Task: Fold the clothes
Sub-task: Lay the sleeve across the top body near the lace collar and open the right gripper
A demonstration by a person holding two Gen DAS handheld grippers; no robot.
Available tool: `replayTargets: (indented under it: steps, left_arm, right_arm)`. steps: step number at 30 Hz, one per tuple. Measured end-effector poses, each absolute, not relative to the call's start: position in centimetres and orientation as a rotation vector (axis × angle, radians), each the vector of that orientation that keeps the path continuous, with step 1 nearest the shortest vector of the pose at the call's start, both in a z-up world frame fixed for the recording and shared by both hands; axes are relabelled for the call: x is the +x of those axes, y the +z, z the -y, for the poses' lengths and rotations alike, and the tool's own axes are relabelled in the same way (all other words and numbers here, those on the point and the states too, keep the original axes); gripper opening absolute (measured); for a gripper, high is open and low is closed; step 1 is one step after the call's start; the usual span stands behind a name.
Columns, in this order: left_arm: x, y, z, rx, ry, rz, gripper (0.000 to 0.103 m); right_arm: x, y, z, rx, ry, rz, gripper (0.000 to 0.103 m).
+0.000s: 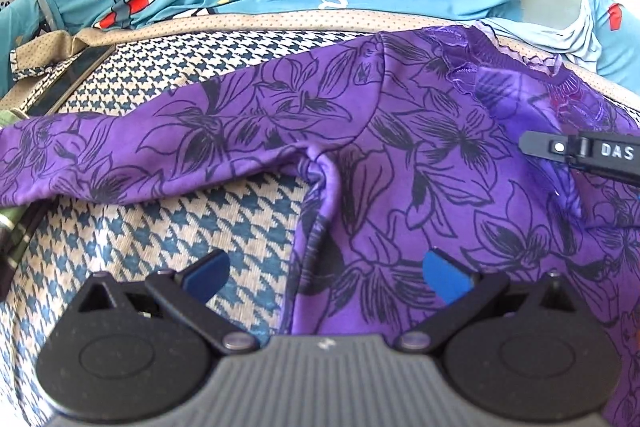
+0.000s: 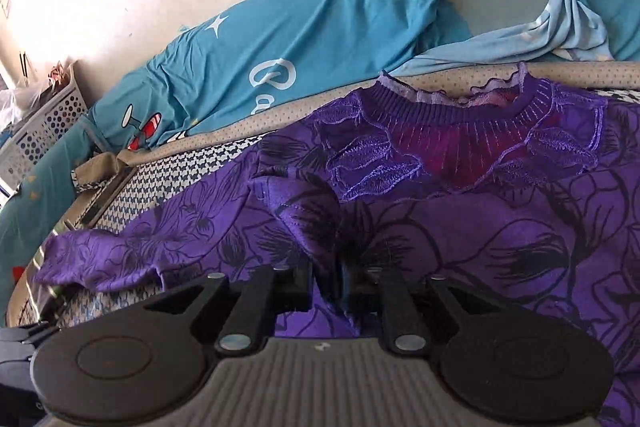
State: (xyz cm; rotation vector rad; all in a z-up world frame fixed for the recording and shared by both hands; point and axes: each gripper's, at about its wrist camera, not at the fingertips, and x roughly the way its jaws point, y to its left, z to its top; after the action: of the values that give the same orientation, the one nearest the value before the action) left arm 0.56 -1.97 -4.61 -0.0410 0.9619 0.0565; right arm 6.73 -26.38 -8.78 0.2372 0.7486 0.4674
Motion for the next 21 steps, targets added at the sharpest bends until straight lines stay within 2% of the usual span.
replayTargets:
  steps: [12,15,21]
  left_arm:
    - [1.0,-4.6,2.1,-0.036,0.073,-0.956,0.103]
    - [1.1,-4.7,1.8,-0.045,0.088,-0.961,0.103]
    - [1.1,-4.7,1.7,-0.035,0.099,-0.955,0.103]
  right_arm:
    - [6.3,-9.2,25.3,0.224,0.522,-0.746,0.016]
    - [6.0,-9.4,24.0,0.177,0.568,-0.784,0.038]
    - [5.2,-8.7,24.4,0.209,0.611,-0.75,0.042]
